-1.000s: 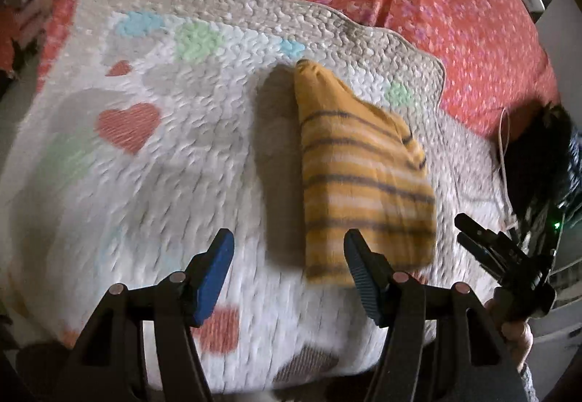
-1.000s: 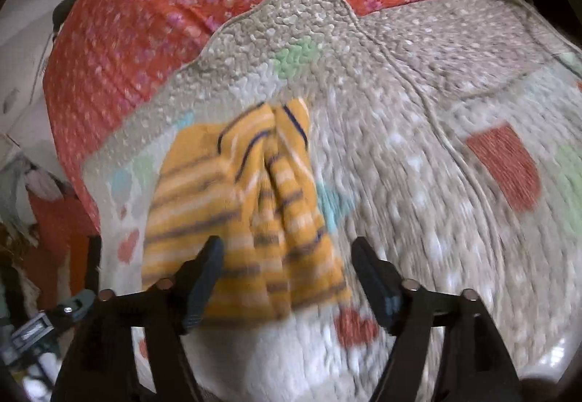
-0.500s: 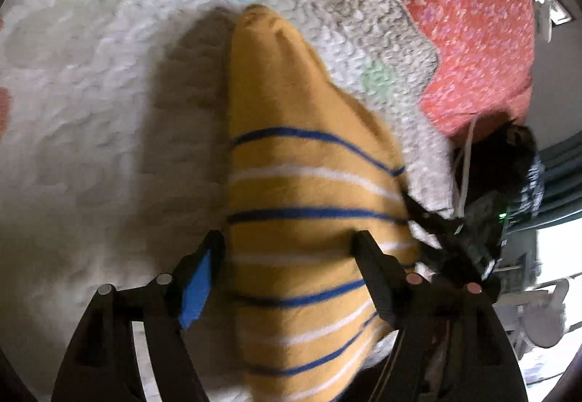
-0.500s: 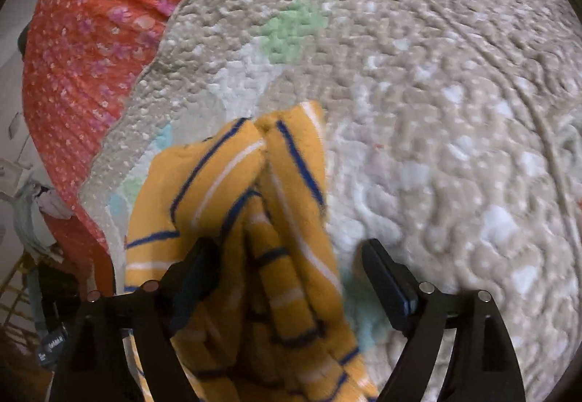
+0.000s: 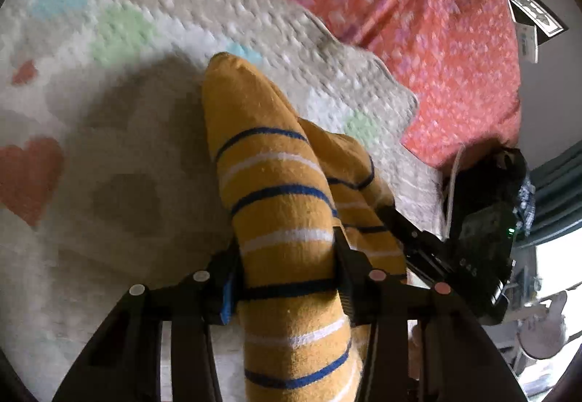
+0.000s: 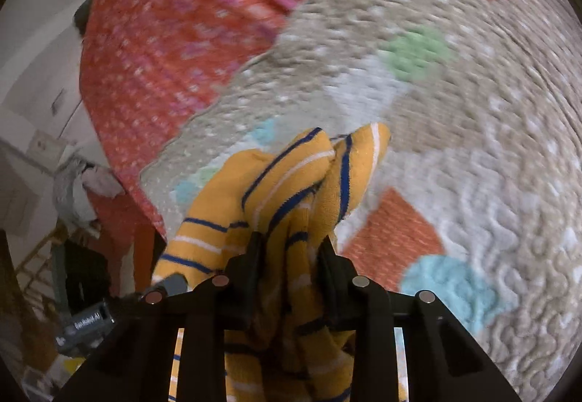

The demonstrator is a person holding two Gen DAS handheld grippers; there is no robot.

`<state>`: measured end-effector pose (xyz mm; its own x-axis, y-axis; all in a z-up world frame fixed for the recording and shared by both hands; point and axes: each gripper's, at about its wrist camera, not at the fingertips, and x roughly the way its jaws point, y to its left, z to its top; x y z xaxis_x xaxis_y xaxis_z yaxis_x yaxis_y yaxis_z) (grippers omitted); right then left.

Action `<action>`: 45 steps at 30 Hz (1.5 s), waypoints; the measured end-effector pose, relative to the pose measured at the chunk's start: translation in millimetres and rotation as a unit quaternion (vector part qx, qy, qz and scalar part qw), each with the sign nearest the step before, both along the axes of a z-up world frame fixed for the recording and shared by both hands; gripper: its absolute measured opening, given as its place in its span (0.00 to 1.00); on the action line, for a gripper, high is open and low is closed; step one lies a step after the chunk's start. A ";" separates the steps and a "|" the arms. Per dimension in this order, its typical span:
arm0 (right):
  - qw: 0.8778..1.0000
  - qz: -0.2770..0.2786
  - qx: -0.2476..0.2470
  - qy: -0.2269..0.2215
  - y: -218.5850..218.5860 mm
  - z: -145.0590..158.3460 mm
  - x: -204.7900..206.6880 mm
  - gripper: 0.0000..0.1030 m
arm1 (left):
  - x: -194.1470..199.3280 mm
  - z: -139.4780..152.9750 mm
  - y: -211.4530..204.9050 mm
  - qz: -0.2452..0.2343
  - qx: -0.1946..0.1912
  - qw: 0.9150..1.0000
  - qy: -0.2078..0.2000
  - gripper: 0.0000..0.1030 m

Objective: Fold small clothes

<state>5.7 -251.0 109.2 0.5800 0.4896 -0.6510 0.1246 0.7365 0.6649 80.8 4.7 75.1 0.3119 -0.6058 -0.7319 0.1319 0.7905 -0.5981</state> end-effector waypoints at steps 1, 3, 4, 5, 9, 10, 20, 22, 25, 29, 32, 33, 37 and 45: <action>1.000 -0.002 -0.004 0.006 4.2 -4.3 3.4 0.31 | 2.4 -1.1 5.9 0.007 0.014 1.000 0.000 0.45; 0.999 -0.016 -0.029 0.032 6.9 -17.9 7.8 0.32 | 8.0 -16.3 14.7 0.029 0.070 0.997 0.018 0.48; 0.997 -0.027 -0.052 0.049 7.3 -25.2 7.6 0.33 | 8.0 -26.0 18.0 0.035 0.101 0.994 0.027 0.48; 0.997 -0.031 -0.053 0.053 5.2 -27.7 4.2 0.33 | 7.1 -34.0 20.9 0.036 0.119 0.992 0.036 0.48; 0.997 -0.032 -0.069 0.017 3.2 -3.5 -19.2 0.33 | -9.1 -36.7 42.4 0.050 0.079 0.995 0.044 0.48; 0.997 -0.028 -0.070 0.007 3.3 3.4 -23.9 0.32 | -13.4 -33.3 45.3 0.056 0.076 0.995 0.040 0.48; 0.996 0.080 -0.035 0.027 60.0 -3.8 -10.4 0.27 | -72.2 -62.4 29.7 0.052 0.079 0.995 0.030 0.48; 0.994 0.054 -0.081 0.054 49.0 -22.9 -9.7 0.17 | -75.7 -56.8 26.7 0.044 0.094 0.994 0.016 0.49; 0.996 0.018 -0.062 0.060 25.3 -18.3 -16.9 0.26 | -82.4 -46.1 29.8 0.042 0.098 0.994 0.001 0.50; 0.997 -0.018 -0.052 0.056 -2.7 -3.9 -51.8 0.39 | -99.4 -30.8 35.9 0.056 0.128 0.990 -0.026 0.50; 0.995 -0.021 -0.085 0.052 -2.0 8.1 -85.3 0.43 | -118.1 -15.4 37.6 0.075 0.159 0.983 -0.059 0.51; 0.994 -0.021 -0.096 0.051 2.6 11.2 -94.7 0.44 | -126.9 -8.3 37.5 0.083 0.172 0.979 -0.075 0.51; 0.988 -0.017 -0.142 0.050 19.1 19.3 -136.0 0.51 | -159.9 19.3 33.9 0.107 0.223 0.959 -0.141 0.62; 0.980 0.017 -0.195 0.043 61.3 25.9 -174.4 0.54 | -244.5 87.7 30.5 0.192 0.274 0.893 -0.302 1.00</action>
